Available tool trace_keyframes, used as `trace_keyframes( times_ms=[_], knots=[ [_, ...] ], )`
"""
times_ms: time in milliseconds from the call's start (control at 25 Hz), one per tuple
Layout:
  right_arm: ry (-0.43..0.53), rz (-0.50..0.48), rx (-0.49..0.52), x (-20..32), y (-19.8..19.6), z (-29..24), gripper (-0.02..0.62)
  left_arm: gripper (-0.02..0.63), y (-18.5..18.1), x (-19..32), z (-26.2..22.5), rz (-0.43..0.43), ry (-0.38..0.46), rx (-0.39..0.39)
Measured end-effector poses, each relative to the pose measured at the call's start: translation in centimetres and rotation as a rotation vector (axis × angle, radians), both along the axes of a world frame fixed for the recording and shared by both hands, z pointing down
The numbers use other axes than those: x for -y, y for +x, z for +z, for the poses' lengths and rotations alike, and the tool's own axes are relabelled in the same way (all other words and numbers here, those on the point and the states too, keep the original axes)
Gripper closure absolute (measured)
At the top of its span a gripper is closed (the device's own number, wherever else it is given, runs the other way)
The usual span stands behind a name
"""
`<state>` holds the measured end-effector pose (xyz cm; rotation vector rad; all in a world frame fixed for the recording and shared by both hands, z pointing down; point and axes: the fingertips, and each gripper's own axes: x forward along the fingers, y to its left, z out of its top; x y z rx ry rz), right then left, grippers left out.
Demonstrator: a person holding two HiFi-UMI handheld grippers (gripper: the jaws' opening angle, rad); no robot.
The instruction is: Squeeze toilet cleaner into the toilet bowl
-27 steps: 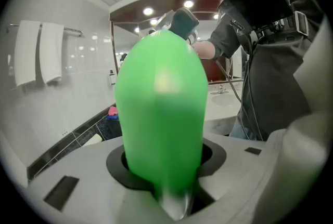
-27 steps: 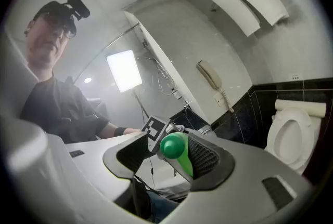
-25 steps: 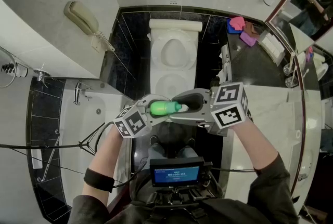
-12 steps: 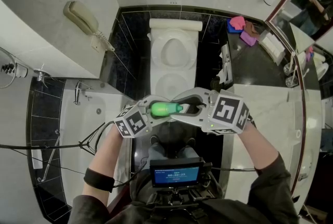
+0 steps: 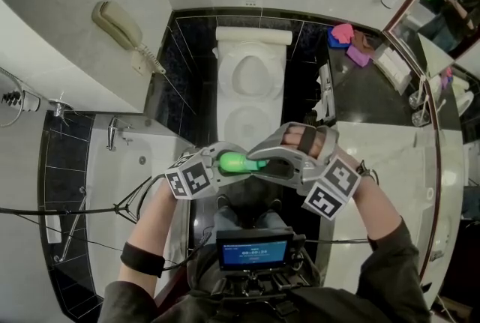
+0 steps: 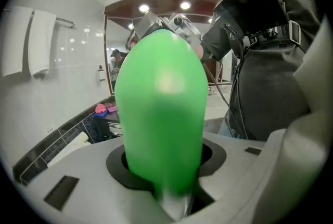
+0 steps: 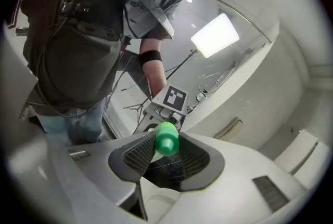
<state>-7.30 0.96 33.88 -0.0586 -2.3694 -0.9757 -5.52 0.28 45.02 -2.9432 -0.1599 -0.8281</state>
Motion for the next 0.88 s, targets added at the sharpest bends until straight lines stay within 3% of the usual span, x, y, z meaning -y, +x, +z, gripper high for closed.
trace_keyframes(
  times_ms=[440, 640, 880],
  knots=[
    [-0.066, 0.017, 0.073, -0.5, 0.0, -0.9, 0.445, 0.425, 0.3, -0.1, -0.7, 0.000, 0.035, -0.023],
    [-0.044, 0.015, 0.063, -0.8, 0.1, -1.0, 0.444, 0.425, 0.4, -0.4, -0.8, 0.011, 0.032, -0.023],
    [-0.089, 0.067, 0.125, -0.5, -0.2, -1.7, 0.425, 0.425, 0.4, -0.6, -1.3, 0.001, 0.023, -0.053]
  ],
)
